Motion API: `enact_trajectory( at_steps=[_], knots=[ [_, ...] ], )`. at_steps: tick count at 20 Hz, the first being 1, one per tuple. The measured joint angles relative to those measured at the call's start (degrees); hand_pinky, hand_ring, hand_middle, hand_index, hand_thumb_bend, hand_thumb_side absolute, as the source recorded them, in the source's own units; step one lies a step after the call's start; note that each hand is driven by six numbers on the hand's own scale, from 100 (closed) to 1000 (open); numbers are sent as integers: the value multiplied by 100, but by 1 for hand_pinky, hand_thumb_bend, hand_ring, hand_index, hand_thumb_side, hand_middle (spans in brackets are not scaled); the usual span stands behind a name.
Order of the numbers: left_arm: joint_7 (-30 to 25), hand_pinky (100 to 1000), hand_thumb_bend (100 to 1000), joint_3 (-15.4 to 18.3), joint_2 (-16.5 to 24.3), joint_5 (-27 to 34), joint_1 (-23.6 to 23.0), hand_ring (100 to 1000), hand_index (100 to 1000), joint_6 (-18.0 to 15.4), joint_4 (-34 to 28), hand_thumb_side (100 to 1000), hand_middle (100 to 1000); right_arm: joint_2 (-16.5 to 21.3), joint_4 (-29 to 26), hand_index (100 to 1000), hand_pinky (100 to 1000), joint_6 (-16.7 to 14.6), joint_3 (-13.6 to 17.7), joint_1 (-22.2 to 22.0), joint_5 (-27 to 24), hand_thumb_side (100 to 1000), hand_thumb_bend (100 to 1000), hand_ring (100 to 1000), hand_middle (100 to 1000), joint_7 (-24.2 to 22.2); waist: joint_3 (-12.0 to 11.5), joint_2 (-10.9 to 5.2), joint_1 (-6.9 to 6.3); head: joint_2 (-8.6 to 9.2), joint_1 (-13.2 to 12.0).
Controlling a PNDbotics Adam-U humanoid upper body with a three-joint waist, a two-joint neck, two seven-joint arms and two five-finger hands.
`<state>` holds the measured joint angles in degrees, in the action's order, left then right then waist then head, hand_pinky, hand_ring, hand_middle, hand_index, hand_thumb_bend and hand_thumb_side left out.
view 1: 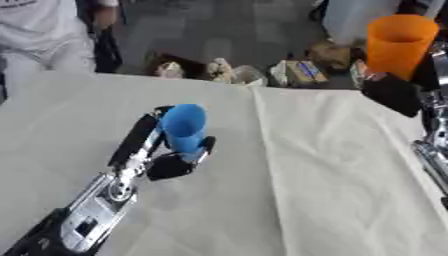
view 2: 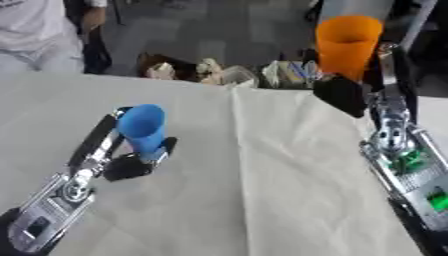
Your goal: Pour the contents of one cup into another cup.
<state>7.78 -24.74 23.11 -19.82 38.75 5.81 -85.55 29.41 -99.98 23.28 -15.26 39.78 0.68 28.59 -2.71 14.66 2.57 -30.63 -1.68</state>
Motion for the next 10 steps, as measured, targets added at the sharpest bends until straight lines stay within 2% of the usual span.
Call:
enact_trajectory(
  at_steps=[1,2,3,4,7,10],
  knots=[
    [-53,672,100,9,23,-6,0,725,650,22,-25,1000,775,-4,0,440,262,-1,0,-1,0,221,100,309,263,-2,0,1,-2,0,0],
    [-138,750,100,22,50,-33,0,771,709,46,-60,1000,813,-9,0,440,261,-3,0,-5,0,220,100,309,263,-5,-1,3,-4,-1,0],
    [-244,750,100,38,76,-71,0,771,709,68,-106,1000,813,-13,0,440,261,-2,0,-16,0,220,100,309,263,-7,-5,4,-12,-2,0],
    [-364,838,100,55,99,-110,-1,816,762,87,-161,1000,851,-24,1,440,261,0,0,-31,0,221,100,309,263,-9,-7,5,-25,-3,0],
    [-761,892,100,137,160,-268,0,855,823,103,-341,1000,891,-46,4,439,262,5,0,-51,0,219,100,309,263,-14,-22,11,-60,-27,7],
    [-1144,908,100,224,218,-409,1,870,848,73,-542,1000,904,-51,9,439,261,9,0,-63,0,217,100,309,262,-12,-50,13,-82,-62,30]
  ],
)
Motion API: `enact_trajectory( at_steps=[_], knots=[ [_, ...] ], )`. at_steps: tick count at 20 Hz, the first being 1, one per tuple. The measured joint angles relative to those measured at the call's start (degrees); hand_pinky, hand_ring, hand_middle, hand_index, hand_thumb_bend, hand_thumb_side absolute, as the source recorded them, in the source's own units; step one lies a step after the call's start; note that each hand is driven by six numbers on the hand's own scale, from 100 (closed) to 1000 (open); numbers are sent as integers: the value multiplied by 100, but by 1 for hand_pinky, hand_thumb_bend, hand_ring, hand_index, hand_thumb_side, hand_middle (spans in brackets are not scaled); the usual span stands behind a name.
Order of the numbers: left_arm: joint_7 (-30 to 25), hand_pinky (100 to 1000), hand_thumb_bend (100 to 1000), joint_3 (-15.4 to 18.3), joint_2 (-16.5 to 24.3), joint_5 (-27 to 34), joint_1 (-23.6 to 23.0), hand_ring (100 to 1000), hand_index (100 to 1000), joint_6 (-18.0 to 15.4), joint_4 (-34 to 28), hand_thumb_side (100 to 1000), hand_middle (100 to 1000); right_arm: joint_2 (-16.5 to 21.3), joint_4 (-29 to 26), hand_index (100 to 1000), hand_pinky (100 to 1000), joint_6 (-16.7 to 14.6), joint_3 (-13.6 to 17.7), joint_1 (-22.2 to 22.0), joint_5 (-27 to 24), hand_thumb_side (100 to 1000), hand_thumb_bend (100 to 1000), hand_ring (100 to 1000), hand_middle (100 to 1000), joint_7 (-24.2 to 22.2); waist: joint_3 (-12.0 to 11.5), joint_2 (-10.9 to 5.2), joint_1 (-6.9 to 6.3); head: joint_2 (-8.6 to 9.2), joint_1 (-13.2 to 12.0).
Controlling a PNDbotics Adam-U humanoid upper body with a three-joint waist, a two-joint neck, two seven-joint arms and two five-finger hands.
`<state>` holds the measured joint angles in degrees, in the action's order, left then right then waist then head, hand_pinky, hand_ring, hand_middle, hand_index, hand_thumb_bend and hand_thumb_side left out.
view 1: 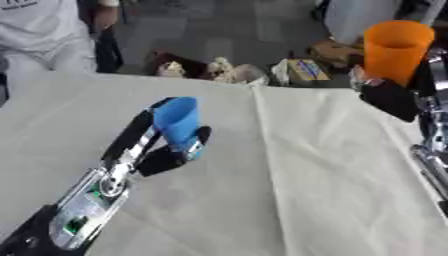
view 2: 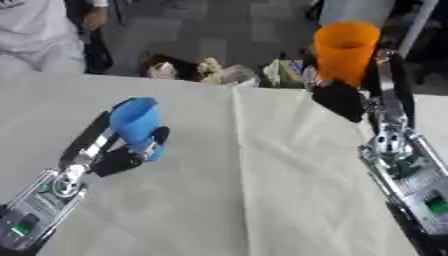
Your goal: Pour the contents of one cup into another cup.
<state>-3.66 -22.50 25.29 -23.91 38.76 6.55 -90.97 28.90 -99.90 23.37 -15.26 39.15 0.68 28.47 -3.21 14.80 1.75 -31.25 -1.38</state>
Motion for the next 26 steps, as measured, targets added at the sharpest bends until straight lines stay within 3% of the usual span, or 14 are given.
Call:
enact_trajectory(
  at_steps=[3,7,13,15,16,18,19,20,22,24,26],
  knots=[
    [-318,914,100,56,50,-102,3,877,853,-21,-120,1000,908,-19,21,439,261,6,0,-20,-1,222,100,309,262,8,-2,7,-26,-26,5],
    [-665,979,100,85,92,-218,3,941,947,-45,-177,1000,998,-38,31,437,260,8,0,-31,-1,222,100,309,261,14,1,37,-28,-39,6],
    [-899,1000,140,118,95,-493,3,957,991,-92,-176,968,1000,-39,31,437,261,22,0,-32,-37,218,100,309,261,39,2,37,-28,-39,7],
    [-933,1000,100,123,95,-596,4,958,1000,-119,-172,783,1000,-39,31,437,259,23,1,-32,-55,219,100,308,260,46,1,37,-28,-39,7],
    [-948,1000,100,124,95,-649,5,956,1000,-133,-164,575,1000,-39,31,437,258,24,1,-32,-61,219,100,308,260,51,1,37,-28,-38,7],
    [-964,1000,100,127,95,-745,5,959,1000,-150,-136,458,1000,-39,31,436,258,27,1,-32,-77,219,100,308,260,72,1,37,-28,-38,7],
    [-974,1000,100,131,95,-785,5,958,1000,-157,-122,542,1000,-39,31,436,258,31,2,-33,-80,219,100,308,260,84,1,37,-28,-38,7],
    [-985,1000,327,140,95,-825,5,958,1000,-149,-99,914,1000,-39,31,436,257,32,2,-33,-81,221,100,308,259,88,1,37,-30,-38,7],
    [-992,1000,570,159,97,-914,6,968,1000,-73,-57,1000,1000,-39,32,436,257,39,3,-34,-84,223,100,308,259,97,1,37,-35,-38,7],
    [-1026,1000,631,159,103,-1025,6,972,1000,21,-25,1000,1000,-39,32,436,256,45,3,-34,-87,221,100,308,258,103,1,37,-39,-38,7],
    [-1062,1000,609,158,145,-1179,7,970,1000,100,4,1000,1000,-39,32,435,256,52,3,-34,-97,220,100,308,257,111,-1,37,-46,-38,7]
  ],
)
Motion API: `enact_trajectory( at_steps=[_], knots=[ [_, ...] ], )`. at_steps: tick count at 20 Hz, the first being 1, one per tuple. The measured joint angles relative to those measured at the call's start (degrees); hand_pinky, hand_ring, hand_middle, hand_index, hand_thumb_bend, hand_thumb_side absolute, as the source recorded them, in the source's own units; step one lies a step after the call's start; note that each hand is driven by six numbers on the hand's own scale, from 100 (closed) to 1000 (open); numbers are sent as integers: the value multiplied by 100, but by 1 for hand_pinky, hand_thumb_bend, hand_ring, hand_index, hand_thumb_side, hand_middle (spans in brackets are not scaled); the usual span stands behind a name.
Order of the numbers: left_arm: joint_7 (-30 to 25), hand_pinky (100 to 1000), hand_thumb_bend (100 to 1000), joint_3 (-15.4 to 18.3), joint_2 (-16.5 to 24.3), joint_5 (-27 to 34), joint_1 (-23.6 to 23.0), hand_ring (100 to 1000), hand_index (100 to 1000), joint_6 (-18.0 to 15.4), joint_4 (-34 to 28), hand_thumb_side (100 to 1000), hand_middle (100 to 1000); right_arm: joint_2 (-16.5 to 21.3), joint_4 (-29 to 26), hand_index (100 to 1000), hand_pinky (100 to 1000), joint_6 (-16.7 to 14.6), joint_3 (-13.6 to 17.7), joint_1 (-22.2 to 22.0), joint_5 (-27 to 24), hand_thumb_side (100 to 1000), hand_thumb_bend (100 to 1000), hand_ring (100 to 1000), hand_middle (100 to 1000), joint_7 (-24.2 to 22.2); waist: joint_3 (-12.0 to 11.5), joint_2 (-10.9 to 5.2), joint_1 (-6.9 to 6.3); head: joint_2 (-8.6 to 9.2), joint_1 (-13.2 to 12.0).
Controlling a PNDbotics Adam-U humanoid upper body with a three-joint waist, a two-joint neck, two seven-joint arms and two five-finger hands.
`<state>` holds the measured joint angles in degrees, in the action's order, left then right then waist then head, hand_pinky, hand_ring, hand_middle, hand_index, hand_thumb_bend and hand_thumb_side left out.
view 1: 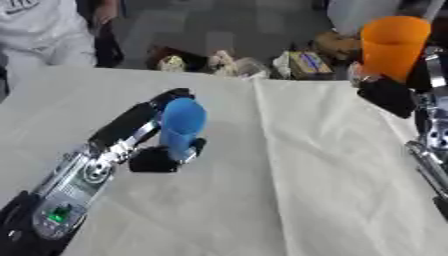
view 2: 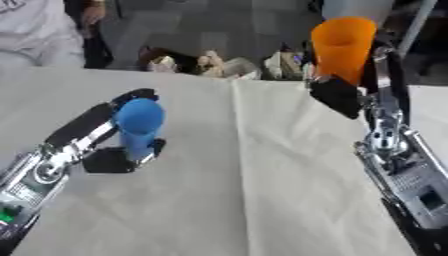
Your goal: Pour the contents of one cup into another cup.
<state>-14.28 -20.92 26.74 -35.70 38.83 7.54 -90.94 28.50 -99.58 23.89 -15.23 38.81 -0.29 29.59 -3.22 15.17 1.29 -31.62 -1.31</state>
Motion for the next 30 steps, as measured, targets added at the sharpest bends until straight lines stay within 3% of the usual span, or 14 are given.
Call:
enact_trajectory(
  at_steps=[3,6,14,17,18,20,23,24,25,30],
  knots=[
    [-29,1000,582,0,4,-235,2,972,1000,86,37,1000,1000,0,0,435,256,1,0,-2,-12,217,100,308,257,1,-6,0,-6,0,0],
    [-71,1000,637,1,4,-371,2,969,1000,156,78,1000,1000,0,0,435,256,1,0,-3,-17,219,100,307,256,2,-17,0,-6,0,0],
    [-52,1000,534,9,4,-423,1,954,1000,236,59,1000,999,-1,0,435,259,2,0,-16,-32,219,100,308,256,1,-34,6,-6,2,-4],
    [52,973,352,107,3,-421,2,924,943,321,-75,1000,970,-4,1,436,266,2,0,-52,-32,215,100,311,258,2,-51,14,-6,8,-5],
    [148,973,352,157,2,-415,4,924,943,383,-137,1000,970,-5,4,436,270,1,0,-54,-32,215,100,313,258,1,-67,15,-5,12,-5],
    [406,949,112,262,-3,-354,8,901,873,530,-292,1000,950,-18,33,447,349,-47,0,-72,-32,213,100,358,269,-16,-77,15,-4,20,-4],
    [896,947,100,412,-8,-53,40,899,872,744,-548,1000,951,-64,163,451,441,-308,-1,-177,-32,221,100,409,275,-68,-116,21,-4,26,-2],
    [1029,945,100,441,-8,62,45,894,857,797,-614,1000,947,-74,227,468,575,-403,-1,-200,-30,276,100,473,294,-80,-116,25,-4,32,-2],
    [1147,943,100,467,-8,162,50,892,850,839,-684,1000,944,-88,295,482,609,-494,-1,-221,-18,336,100,494,312,-87,-119,30,-5,43,-2],
    [1583,942,100,569,-7,530,58,889,847,965,-1018,1000,940,-187,663,497,661,-914,-61,-359,238,460,100,531,330,-28,-151,33,-5,51,4]
  ],
)
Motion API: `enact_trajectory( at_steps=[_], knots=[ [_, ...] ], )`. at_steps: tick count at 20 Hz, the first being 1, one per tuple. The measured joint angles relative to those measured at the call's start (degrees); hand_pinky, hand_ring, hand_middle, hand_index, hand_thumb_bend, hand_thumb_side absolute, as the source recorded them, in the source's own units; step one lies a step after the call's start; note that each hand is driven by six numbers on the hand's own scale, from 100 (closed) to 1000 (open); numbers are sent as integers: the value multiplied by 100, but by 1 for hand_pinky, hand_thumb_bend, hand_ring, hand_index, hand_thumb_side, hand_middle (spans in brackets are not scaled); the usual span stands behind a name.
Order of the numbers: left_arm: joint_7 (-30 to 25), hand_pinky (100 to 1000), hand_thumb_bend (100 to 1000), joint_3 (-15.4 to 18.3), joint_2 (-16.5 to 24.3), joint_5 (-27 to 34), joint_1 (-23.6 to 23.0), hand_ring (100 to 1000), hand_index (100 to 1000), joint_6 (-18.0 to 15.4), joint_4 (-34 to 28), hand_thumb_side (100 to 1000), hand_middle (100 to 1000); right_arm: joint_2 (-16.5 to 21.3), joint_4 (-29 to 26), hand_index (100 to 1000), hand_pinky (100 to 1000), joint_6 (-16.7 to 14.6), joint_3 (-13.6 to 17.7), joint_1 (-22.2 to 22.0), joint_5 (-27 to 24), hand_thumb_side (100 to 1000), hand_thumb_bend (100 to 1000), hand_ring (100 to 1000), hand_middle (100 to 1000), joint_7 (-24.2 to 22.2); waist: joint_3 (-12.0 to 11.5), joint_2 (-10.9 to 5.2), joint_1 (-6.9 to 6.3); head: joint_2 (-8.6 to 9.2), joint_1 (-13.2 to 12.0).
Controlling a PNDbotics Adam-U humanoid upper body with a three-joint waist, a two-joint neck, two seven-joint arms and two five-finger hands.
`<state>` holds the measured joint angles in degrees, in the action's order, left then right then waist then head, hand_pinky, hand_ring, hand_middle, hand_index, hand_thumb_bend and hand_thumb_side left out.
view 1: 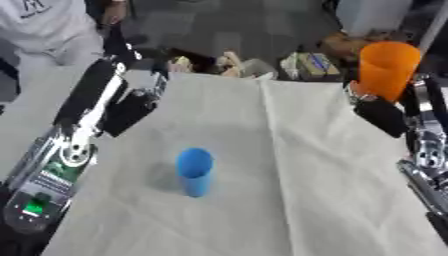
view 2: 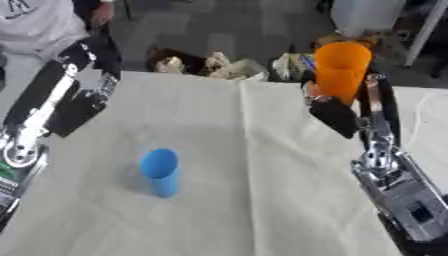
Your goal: Pour the contents of one cup into another cup.
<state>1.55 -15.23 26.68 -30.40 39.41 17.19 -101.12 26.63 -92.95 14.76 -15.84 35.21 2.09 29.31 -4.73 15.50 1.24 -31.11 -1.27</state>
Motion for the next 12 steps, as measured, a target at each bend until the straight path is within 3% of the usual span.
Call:
enact_trajectory(
  at_steps=[4,5,6,7,9,10,12],
  knots=[
    [93,940,100,1,1,119,0,887,848,34,-112,1000,938,-150,321,543,715,-214,-100,-82,126,562,100,585,372,211,-20,4,0,5,23],
    [105,938,100,2,2,126,0,886,849,38,-119,1000,937,-178,390,602,760,-255,-129,-97,155,662,100,640,426,257,-23,4,0,6,31],
    [114,938,100,3,3,133,0,886,849,39,-120,1000,937,-194,446,619,772,-286,-157,-99,200,694,100,657,443,273,-23,4,0,11,37],
    [123,937,100,5,4,136,0,885,850,34,-122,1000,937,-210,499,676,807,-314,-189,-100,270,840,100,704,494,257,-23,4,0,24,40],
    [145,938,100,25,6,142,0,885,850,26,-132,1000,937,-217,572,705,820,-347,-235,-101,433,915,100,724,520,133,-24,4,0,29,42],
    [158,938,100,33,7,144,0,885,850,22,-139,1000,937,-217,593,763,833,-349,-253,-103,523,1000,154,744,561,36,-23,4,0,29,43],
    [183,937,100,40,8,160,0,884,848,20,-150,1000,936,-217,614,854,851,-336,-265,-124,737,1000,269,778,640,-222,-22,4,0,29,43]
  ],
)
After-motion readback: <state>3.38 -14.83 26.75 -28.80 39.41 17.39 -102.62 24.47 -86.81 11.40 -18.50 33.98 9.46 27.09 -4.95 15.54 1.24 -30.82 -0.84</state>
